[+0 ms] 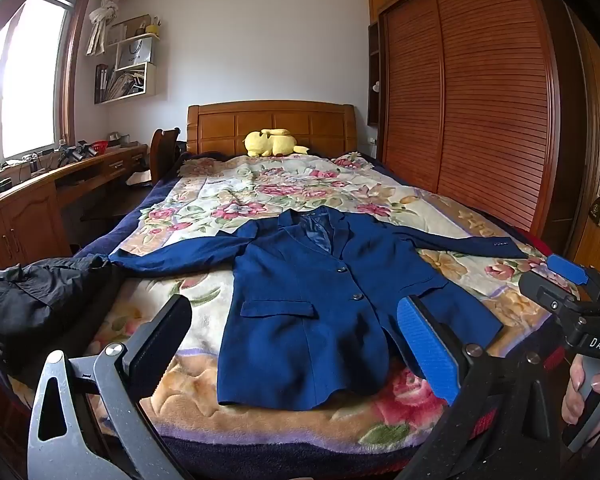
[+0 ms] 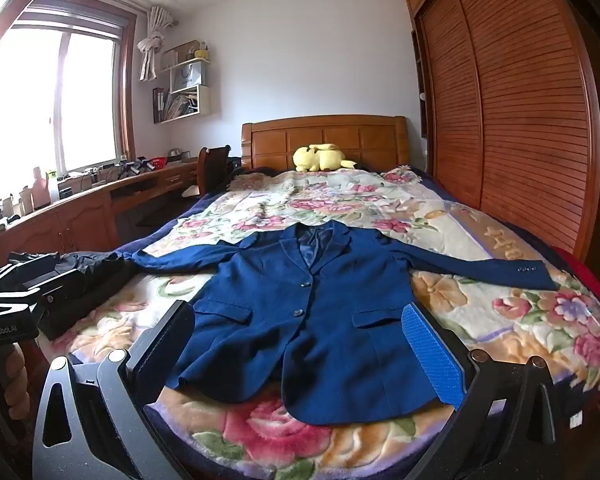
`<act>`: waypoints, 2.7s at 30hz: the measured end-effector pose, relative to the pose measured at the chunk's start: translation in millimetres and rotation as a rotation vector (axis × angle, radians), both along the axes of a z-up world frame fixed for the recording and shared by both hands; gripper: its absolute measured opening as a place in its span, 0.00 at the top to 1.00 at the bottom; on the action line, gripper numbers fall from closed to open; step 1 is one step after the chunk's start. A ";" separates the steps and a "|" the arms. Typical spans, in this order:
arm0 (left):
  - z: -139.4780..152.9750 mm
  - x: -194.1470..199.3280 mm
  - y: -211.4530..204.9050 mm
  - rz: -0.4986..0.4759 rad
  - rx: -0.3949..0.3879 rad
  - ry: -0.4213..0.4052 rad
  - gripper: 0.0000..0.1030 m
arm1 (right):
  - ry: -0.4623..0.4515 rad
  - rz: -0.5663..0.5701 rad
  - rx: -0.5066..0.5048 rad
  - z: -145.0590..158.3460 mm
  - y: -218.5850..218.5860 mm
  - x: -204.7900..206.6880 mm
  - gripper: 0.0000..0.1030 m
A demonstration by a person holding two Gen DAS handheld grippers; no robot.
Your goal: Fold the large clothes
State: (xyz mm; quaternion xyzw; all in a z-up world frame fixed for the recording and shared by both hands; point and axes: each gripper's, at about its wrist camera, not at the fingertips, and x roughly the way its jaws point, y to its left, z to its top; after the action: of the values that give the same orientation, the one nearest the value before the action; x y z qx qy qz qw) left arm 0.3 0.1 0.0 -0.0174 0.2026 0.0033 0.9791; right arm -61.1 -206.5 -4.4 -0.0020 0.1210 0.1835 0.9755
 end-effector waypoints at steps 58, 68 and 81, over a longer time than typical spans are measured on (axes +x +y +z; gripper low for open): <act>-63.0 54.4 42.1 0.095 -0.009 0.123 0.00 | 0.112 0.075 -0.085 -28.1 35.7 83.0 0.00; -95.2 91.1 76.7 0.150 -0.003 0.173 0.00 | 0.132 0.131 -0.111 -36.0 66.0 144.0 0.00; -109.0 147.4 119.0 0.187 0.009 0.218 0.00 | 0.082 0.222 -0.101 -31.5 112.8 230.4 0.00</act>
State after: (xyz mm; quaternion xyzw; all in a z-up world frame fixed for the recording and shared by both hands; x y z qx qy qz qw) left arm 147.7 119.1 -109.0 -0.0313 0.3050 0.0973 0.9468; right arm 169.3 -93.8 -35.9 -0.0568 0.1689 0.2838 0.9422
